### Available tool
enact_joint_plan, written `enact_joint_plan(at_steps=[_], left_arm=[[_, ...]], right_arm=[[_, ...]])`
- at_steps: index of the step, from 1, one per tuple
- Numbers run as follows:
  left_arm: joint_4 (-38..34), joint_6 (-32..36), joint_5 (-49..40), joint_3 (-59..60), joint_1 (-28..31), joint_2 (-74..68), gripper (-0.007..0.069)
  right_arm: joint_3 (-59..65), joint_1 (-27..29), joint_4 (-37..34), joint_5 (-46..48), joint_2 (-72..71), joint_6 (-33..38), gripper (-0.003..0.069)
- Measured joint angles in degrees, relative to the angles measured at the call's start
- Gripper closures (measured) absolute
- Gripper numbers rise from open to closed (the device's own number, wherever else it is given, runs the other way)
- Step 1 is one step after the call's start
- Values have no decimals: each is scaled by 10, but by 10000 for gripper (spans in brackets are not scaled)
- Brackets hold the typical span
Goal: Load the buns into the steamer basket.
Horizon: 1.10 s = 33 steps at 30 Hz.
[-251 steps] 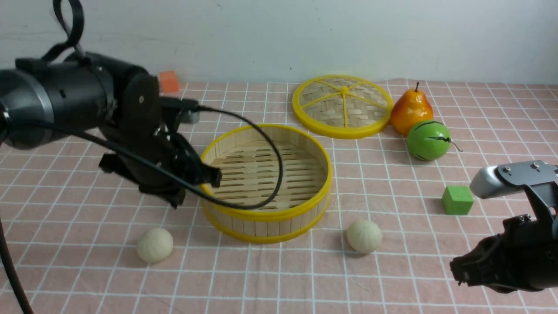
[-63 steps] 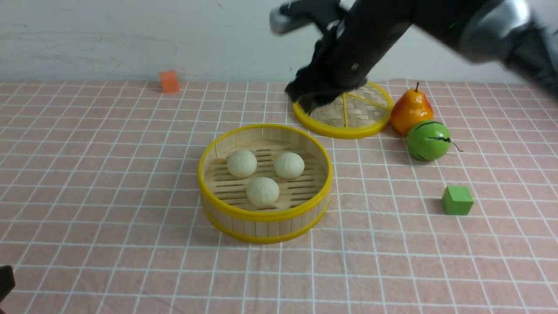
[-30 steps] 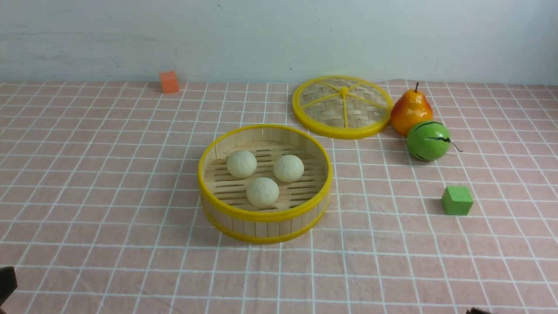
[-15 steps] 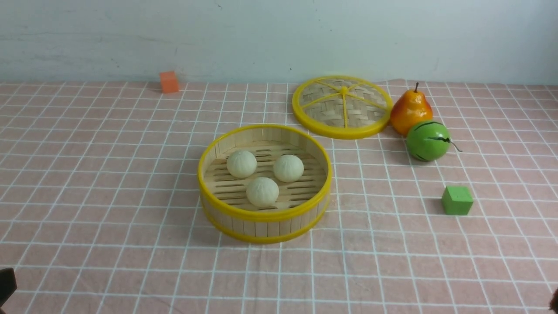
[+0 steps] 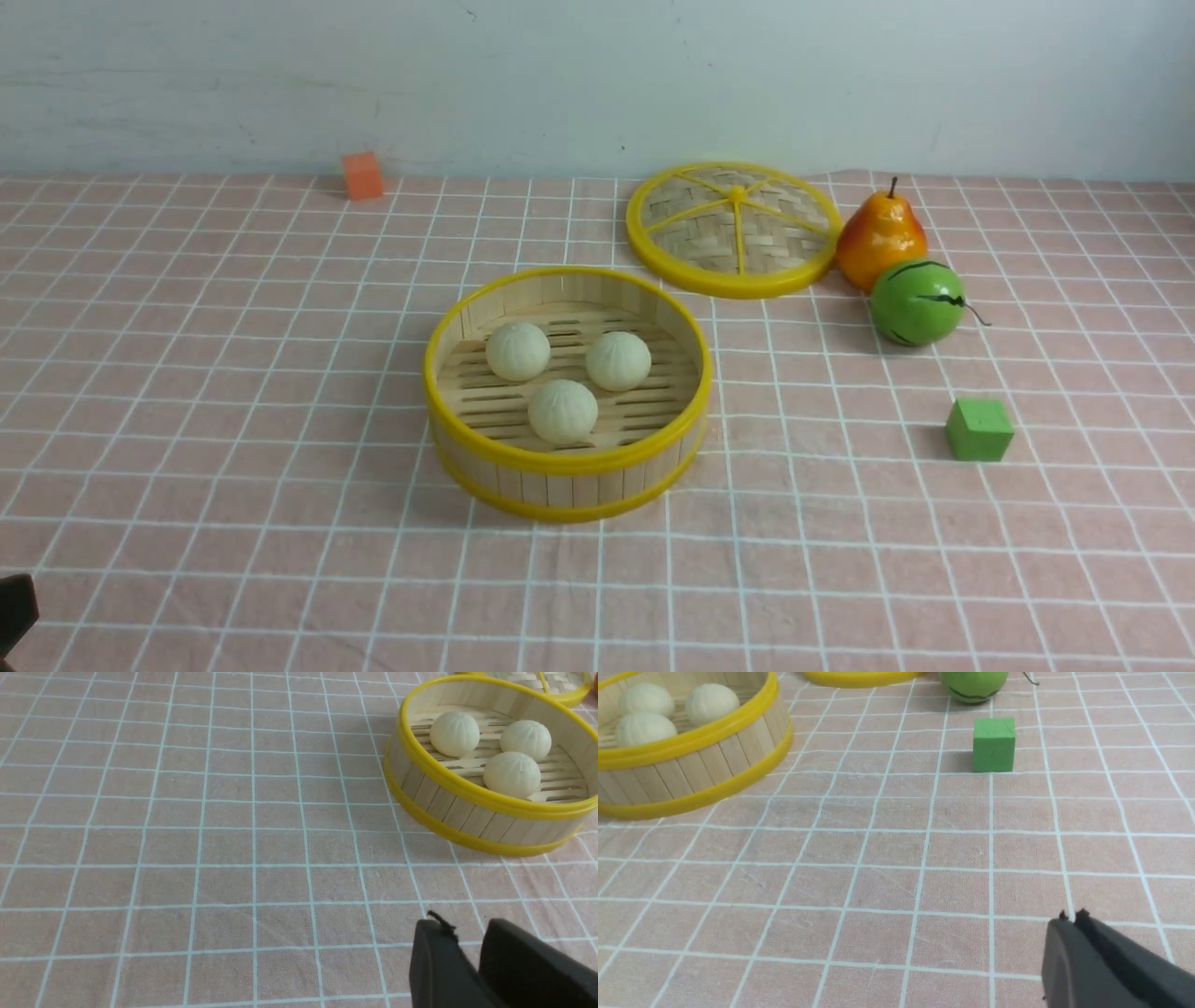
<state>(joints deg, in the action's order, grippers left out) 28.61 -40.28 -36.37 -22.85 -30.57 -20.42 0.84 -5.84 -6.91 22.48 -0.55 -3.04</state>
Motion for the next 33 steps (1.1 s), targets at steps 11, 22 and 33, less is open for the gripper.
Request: enact_joint_plan(at_steps=[11, 22, 33], left_arm=[[0, 0, 0, 1, 0, 0, 470], [-30, 18, 39, 99, 56, 157, 480], [-252, 242, 83, 208, 249, 210, 638]], right_arm=[[0, 0, 0, 1, 0, 0, 648], [0, 0, 0, 1, 0, 0, 636], [0, 0, 0, 1, 0, 0, 631]])
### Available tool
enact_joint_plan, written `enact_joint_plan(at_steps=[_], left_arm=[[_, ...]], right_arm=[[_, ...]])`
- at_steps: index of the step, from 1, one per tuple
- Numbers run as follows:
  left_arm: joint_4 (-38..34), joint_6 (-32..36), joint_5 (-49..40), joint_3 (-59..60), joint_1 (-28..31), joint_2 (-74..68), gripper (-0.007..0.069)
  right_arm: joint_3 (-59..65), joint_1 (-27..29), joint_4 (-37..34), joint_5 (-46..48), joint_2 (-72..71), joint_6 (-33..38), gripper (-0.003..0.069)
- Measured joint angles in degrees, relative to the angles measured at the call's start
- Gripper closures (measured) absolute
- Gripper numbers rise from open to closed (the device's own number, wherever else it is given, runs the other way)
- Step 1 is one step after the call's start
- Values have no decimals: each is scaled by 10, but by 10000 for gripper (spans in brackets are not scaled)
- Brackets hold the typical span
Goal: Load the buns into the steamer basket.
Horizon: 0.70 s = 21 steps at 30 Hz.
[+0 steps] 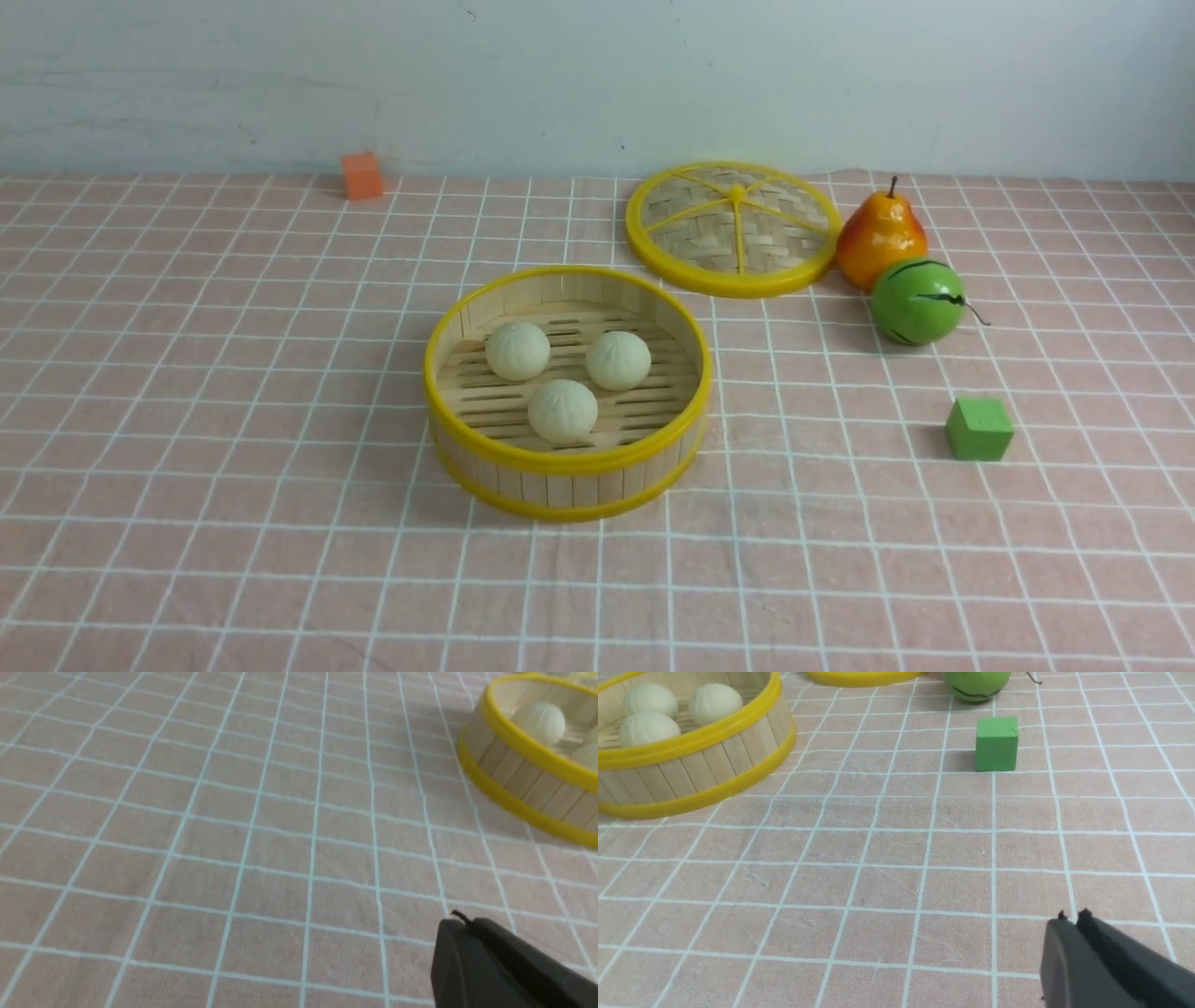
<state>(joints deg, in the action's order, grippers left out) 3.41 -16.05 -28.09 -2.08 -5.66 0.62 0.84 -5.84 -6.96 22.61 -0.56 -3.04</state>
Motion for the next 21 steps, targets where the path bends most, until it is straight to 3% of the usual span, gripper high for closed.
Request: enact_joint_plan(at_steps=[8, 21], left_arm=[[-34, 55, 54, 37, 2, 0, 638], [-34, 56, 54, 37, 2, 0, 638]], right_arm=[[0, 0, 0, 0, 0, 0, 617], [0, 0, 0, 0, 0, 1, 595]])
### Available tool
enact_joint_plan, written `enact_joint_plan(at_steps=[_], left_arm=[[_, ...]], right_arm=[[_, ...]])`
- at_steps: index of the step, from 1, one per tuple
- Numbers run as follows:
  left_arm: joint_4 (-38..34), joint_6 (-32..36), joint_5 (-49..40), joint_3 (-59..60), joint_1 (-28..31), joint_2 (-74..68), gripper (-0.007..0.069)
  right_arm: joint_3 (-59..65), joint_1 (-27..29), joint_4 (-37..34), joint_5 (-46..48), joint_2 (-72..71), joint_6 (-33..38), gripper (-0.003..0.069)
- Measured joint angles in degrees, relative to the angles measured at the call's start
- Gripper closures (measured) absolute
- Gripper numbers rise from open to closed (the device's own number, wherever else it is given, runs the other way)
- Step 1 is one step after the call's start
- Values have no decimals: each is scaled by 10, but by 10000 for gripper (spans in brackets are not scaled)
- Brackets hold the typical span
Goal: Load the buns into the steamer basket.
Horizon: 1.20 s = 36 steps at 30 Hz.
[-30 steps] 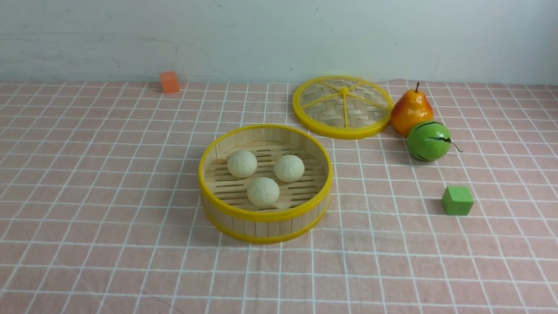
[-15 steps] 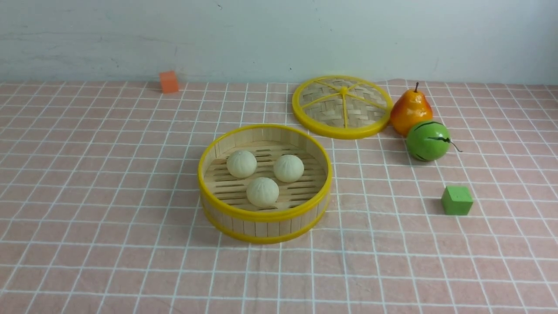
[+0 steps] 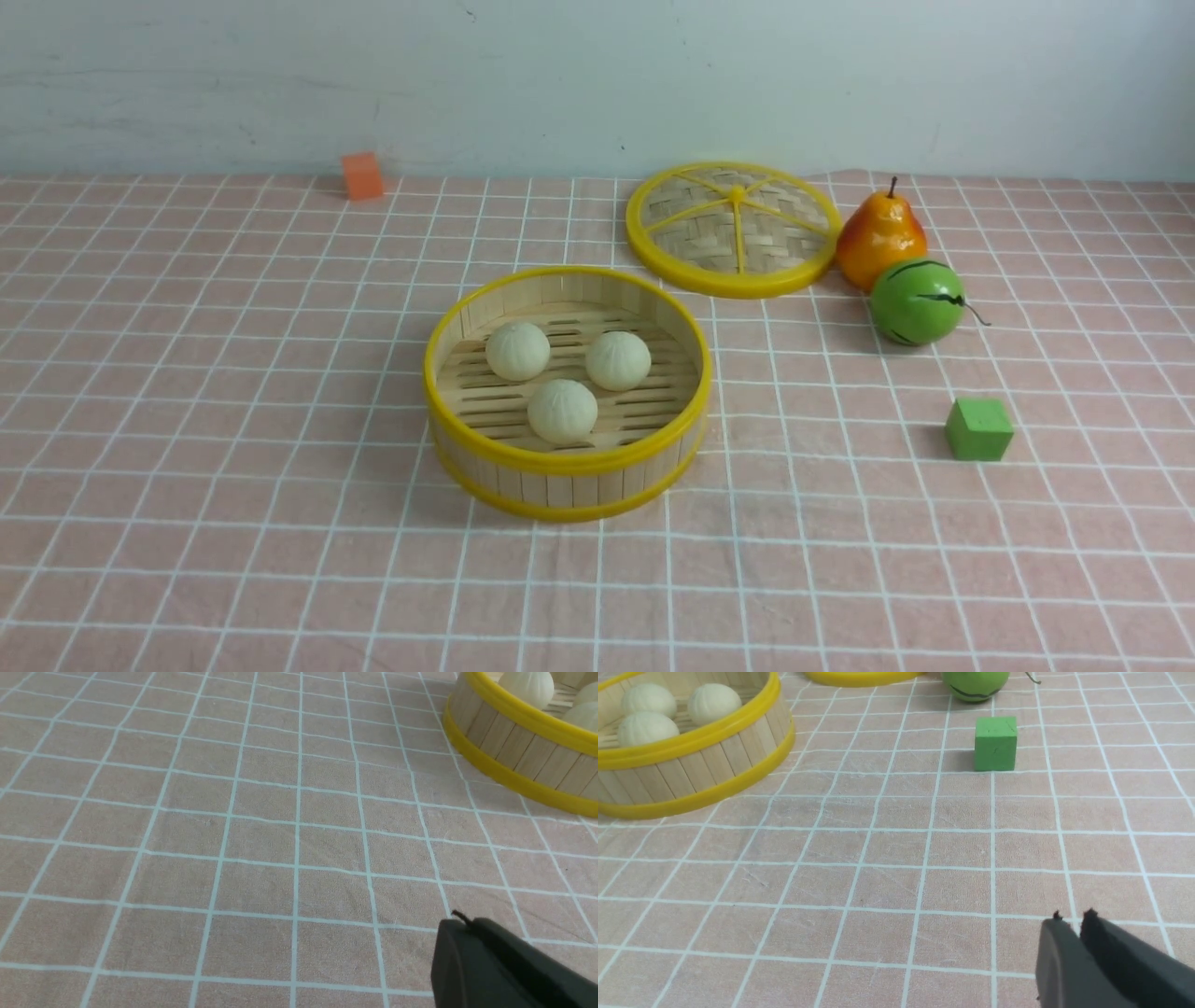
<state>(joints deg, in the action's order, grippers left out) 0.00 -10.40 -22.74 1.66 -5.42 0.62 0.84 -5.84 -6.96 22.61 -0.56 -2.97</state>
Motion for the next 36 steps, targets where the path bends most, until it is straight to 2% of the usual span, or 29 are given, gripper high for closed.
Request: enact_joint_plan(at_steps=[36], left_arm=[[0, 0, 0, 0, 0, 0, 637]], right_arm=[[0, 0, 0, 0, 0, 0, 544]])
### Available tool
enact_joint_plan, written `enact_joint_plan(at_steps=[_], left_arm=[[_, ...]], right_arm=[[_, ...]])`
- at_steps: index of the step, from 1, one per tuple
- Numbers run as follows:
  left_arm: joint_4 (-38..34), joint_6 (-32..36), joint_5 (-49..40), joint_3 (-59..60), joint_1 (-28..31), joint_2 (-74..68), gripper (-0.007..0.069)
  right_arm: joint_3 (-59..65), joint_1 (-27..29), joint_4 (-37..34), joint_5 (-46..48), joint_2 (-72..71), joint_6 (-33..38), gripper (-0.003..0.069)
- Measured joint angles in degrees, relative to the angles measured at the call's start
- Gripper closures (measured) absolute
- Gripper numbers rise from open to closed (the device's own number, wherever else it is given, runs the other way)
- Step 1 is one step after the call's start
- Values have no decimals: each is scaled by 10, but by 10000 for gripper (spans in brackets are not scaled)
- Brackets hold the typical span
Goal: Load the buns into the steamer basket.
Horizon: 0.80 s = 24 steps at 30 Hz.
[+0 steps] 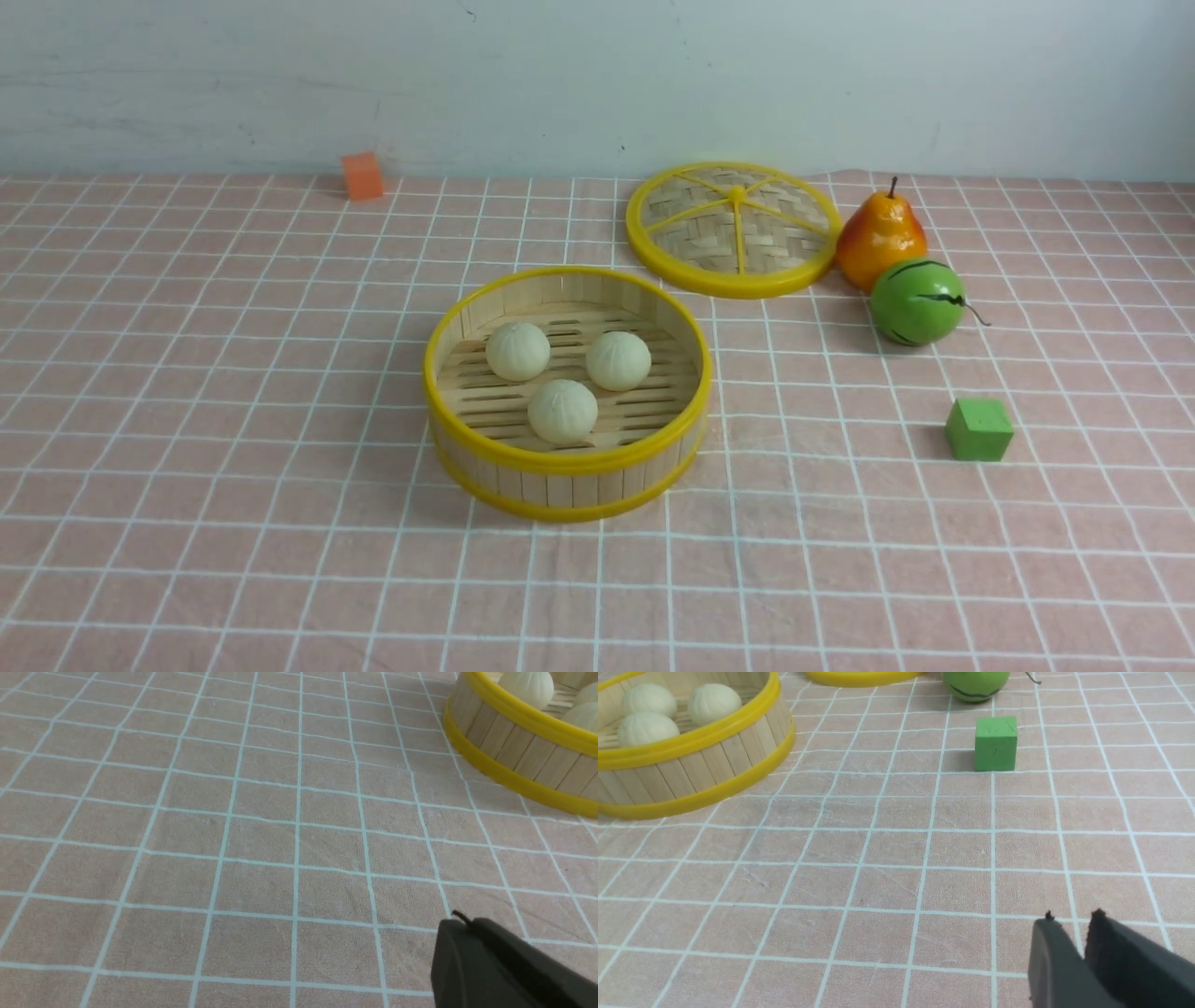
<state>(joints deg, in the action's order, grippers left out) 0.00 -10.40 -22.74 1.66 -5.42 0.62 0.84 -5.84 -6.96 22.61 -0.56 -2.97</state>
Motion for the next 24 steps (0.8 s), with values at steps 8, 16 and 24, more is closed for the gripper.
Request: enact_joint_plan(at_steps=[8, 16, 24], left_arm=[[0, 0, 0, 0, 0, 0, 631], [-3, 0, 0, 0, 0, 0, 624], [-3, 0, 0, 0, 0, 0, 619]], right_arm=[[0, 0, 0, 0, 0, 0, 533], [0, 0, 0, 0, 0, 0, 524], [0, 0, 0, 0, 0, 0, 522]])
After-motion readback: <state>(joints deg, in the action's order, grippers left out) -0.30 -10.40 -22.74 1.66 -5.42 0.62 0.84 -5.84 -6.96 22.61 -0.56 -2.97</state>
